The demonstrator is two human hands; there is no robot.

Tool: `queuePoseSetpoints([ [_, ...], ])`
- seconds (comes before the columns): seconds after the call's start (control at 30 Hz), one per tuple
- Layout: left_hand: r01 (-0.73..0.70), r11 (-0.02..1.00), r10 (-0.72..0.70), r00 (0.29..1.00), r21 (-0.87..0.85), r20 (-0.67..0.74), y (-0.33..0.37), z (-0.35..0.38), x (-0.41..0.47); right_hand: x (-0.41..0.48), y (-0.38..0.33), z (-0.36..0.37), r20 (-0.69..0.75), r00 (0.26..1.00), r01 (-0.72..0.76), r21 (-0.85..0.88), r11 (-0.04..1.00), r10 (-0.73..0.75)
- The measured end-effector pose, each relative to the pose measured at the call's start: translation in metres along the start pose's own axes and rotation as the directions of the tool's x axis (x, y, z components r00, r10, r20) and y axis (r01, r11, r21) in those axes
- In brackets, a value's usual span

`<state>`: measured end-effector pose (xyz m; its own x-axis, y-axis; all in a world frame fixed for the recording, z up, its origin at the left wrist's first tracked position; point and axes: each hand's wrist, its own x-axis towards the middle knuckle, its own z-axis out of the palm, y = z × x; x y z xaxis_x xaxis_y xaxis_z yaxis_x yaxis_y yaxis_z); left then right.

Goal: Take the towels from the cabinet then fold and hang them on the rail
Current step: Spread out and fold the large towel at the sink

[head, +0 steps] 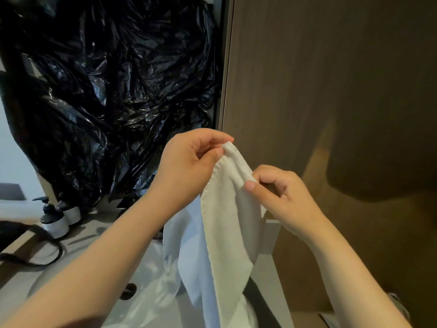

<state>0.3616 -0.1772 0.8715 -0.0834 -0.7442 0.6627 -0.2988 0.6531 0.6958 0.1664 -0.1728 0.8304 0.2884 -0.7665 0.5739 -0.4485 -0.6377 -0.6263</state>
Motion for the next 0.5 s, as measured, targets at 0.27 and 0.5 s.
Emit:
queuePoseSetpoints([
  [0.27, 0.027, 0.998, -0.018, 0.986, 0.053, -0.167, -0.022, -0.018, 0.017, -0.02, 0.038, -0.02, -0.003, 0.981, -0.195, -0.11, 0.975, 0.196],
  [0.5, 0.091, 0.993, -0.079, 0.984, 0.07, -0.16, -0.052, -0.013, 0.012, -0.055, 0.08, -0.011, 0.105, 0.933, -0.323, -0.171, 0.931, 0.343],
])
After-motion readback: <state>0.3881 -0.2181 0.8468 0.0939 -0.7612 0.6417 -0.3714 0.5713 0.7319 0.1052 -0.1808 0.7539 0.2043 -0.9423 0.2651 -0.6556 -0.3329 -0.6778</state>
